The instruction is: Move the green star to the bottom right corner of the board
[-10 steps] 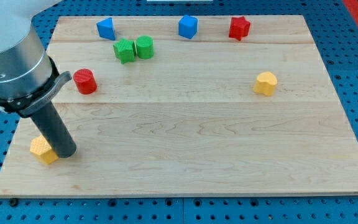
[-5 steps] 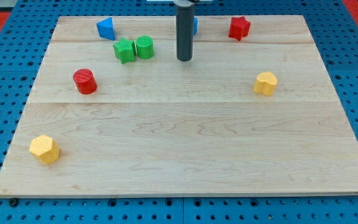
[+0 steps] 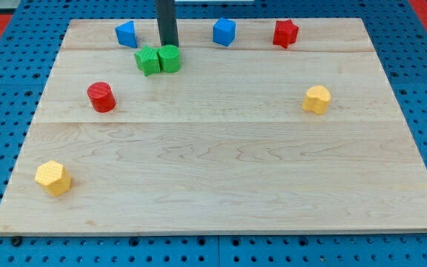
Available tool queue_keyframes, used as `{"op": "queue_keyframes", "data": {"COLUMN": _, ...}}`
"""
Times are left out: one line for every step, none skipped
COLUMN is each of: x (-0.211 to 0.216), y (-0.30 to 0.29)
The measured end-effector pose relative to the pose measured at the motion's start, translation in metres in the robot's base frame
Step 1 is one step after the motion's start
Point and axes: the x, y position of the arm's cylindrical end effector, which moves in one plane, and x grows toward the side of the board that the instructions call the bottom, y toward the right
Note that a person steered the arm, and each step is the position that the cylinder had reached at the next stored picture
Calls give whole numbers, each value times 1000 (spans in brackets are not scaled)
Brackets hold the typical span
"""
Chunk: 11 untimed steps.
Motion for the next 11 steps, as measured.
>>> {"op": "queue_keyframes", "data": {"x": 65, "y": 14}}
{"op": "queue_keyframes", "data": {"x": 115, "y": 13}}
{"op": "queue_keyframes", "data": {"x": 119, "y": -10}}
{"op": "queue_keyframes", "data": {"x": 136, "y": -10}}
{"op": "queue_keyframes", "data": {"x": 194, "y": 56}}
{"op": "queue_keyframes", "data": {"x": 243, "y": 64}}
{"op": "queue_keyframes", "data": {"x": 220, "y": 56}}
{"op": "queue_keyframes", "data": {"x": 223, "y": 125}}
{"op": "queue_keyframes", "data": {"x": 269, "y": 114}}
{"op": "queue_keyframes", "data": {"x": 263, "y": 97}}
{"op": "queue_keyframes", "data": {"x": 226, "y": 99}}
